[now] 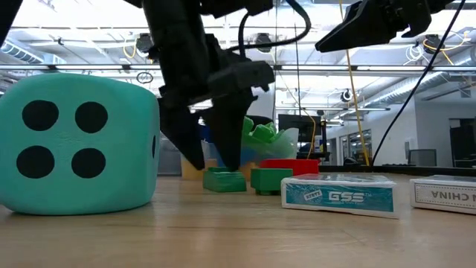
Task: Pick & Place Toys
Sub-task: Put the green game piece into the right transparent bin, then adjust the left transparent bin
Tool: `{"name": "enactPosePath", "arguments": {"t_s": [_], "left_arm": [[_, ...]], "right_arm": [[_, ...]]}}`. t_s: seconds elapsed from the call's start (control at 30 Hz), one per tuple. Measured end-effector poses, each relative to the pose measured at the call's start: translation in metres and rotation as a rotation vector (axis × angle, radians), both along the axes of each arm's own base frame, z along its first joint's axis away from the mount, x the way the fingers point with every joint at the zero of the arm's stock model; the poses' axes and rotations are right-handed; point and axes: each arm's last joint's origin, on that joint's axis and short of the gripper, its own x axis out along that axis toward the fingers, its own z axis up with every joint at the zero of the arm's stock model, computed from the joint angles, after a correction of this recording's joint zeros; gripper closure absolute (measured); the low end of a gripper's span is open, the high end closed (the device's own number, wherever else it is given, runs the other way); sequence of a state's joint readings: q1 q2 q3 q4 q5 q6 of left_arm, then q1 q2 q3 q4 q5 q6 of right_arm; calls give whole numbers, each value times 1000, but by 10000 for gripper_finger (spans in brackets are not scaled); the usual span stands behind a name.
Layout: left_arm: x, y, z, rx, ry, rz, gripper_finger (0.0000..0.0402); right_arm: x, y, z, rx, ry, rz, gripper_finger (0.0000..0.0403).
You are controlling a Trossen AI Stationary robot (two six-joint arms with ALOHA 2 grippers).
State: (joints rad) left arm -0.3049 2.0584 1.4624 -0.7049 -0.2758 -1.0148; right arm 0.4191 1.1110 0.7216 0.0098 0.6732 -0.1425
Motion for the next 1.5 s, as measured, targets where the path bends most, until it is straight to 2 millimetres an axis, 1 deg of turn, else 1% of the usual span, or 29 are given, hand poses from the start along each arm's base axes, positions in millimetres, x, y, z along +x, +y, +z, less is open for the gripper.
{"name": "enactPosePath", "arguments": {"t_s": [0.17, 0.4, 0.53, 0.73, 0.83, 0.9, 0.97, 1.03, 1.13, 1.23, 1.3, 1.33, 1.4, 1.5], "left_arm": [[2, 1, -9, 15, 34, -85, 101], [4, 3, -7, -10, 49, -197, 126], [4, 2, -8, 5, 60, -263, 148], [4, 2, -6, 32, 71, -375, 191], [5, 6, -1, 42, 64, -411, 205], [5, 9, 4, 39, 51, -394, 207], [3, 12, 13, 33, 31, -363, 211], [-1, 13, 28, 26, -2, -340, 222], [-12, 11, 51, 11, -25, -309, 263], [-31, 2, 77, -2, -37, -290, 331], [-50, -9, 94, -15, -31, -269, 380], [-60, -17, 99, -27, -19, -242, 390], [-79, -33, 106, -62, 10, -193, 389], [-105, -67, 108, -152, 65, -194, 394]], "right_arm": [[0, 1, 0, 20, 6, 42, 238], [1, 2, 0, 23, 2, 46, 238], [1, 2, 0, 23, 2, 46, 238], [0, 2, 0, 23, 2, 46, 238], [0, 2, 0, 23, 2, 46, 238], [1, 2, 0, 23, 2, 46, 238], [0, 1, 0, 23, 2, 45, 238], [1, 1, 0, 23, 2, 46, 238], [1, 1, 0, 23, 2, 46, 238], [1, 1, 0, 23, 3, 46, 238], [0, 1, 0, 22, 4, 46, 238], [0, 1, 0, 21, 6, 45, 238], [0, 1, 0, 21, 6, 46, 238], [0, 1, 0, 21, 8, 45, 238]]}}
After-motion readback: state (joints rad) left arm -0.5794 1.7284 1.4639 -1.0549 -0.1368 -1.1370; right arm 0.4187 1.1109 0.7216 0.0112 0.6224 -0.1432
